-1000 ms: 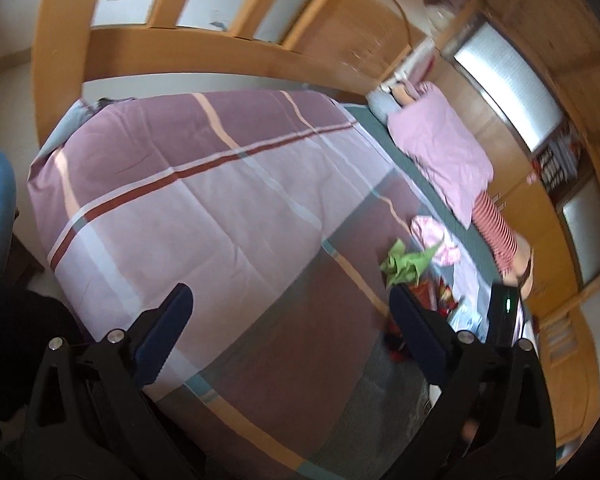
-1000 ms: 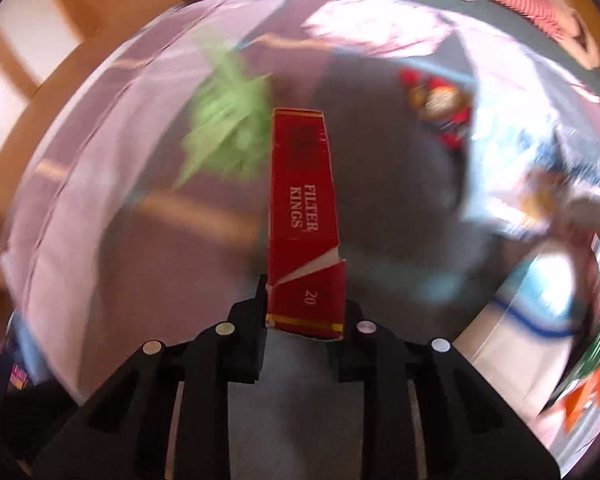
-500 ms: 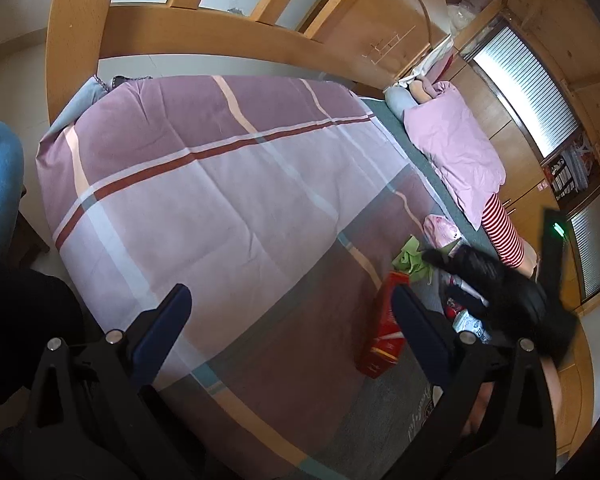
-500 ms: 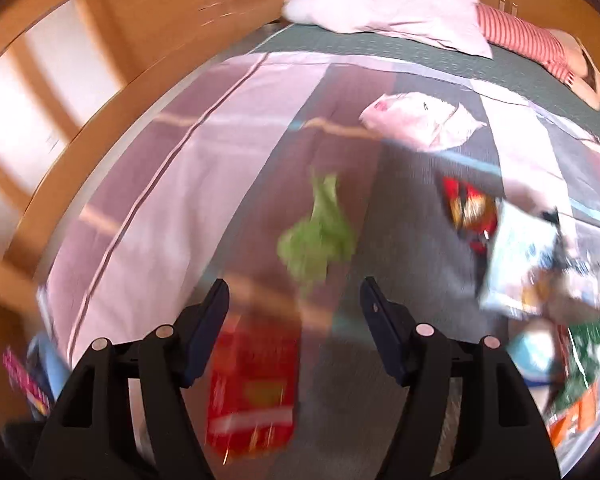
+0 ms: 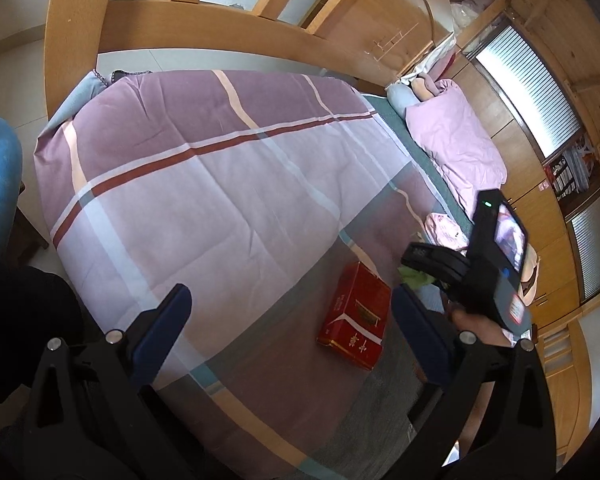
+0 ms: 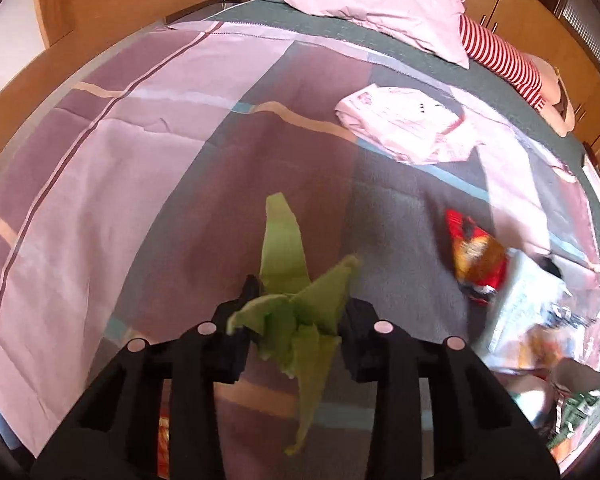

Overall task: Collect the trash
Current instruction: 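Grasp the red cigarette box with the left gripper while the right gripper holds the crane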

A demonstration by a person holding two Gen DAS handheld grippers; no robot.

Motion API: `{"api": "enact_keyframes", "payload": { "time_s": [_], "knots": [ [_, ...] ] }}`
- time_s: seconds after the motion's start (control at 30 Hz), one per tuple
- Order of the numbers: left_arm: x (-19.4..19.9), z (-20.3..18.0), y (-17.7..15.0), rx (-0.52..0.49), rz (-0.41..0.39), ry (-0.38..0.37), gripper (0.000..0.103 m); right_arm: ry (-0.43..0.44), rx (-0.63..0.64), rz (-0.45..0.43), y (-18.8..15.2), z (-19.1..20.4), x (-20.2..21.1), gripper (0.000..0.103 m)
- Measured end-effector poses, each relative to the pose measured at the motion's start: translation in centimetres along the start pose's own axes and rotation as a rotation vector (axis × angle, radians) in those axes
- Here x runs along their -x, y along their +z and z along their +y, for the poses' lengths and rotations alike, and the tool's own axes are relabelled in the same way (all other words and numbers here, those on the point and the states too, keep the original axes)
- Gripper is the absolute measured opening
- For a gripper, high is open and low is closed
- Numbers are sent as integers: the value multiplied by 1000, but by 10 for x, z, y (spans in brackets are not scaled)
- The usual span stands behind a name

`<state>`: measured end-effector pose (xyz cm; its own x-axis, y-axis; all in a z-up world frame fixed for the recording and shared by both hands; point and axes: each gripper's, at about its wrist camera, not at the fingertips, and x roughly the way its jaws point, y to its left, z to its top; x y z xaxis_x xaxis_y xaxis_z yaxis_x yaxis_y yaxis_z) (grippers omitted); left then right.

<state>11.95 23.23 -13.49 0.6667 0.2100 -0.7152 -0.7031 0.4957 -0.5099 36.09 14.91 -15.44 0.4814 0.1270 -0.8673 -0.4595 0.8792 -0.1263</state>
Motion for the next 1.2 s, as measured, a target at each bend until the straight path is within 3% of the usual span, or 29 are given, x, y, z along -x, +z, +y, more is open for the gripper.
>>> {"api": "enact_keyframes", "payload": {
  "time_s": [0.17, 0.33, 0.47, 0.57, 0.7, 0.83, 0.93, 1.07, 1.2],
  "knots": [
    [0, -2, -2, -17, -5, 7, 99, 49, -58, -50, -25, -30, 40, 37],
    [1, -4, -4, -31, -16, 18, 99, 70, -49, 34, -57, -40, 51, 37],
    [1, -6, -5, -45, -26, 26, 99, 194, -10, 118, -89, -27, 53, 37],
    [2, -7, -5, -49, -36, 30, 99, 263, -11, 130, -101, -23, 64, 37],
    [1, -10, -6, -83, -37, 14, 99, 192, -70, 57, -110, -49, 98, 37],
    [-8, -17, -10, -153, 12, 27, 99, 163, -152, -19, -127, -91, 136, 37],
    [-23, -19, -12, -159, 56, 97, 99, 114, -217, -93, -155, -124, 170, 37],
    [-43, -47, -12, -205, 95, 100, 99, 95, -298, -172, -199, -153, 202, 37],
    [-86, -99, -22, -444, 206, 97, 99, 74, -390, -194, -243, -171, 216, 37]
  ]
}}
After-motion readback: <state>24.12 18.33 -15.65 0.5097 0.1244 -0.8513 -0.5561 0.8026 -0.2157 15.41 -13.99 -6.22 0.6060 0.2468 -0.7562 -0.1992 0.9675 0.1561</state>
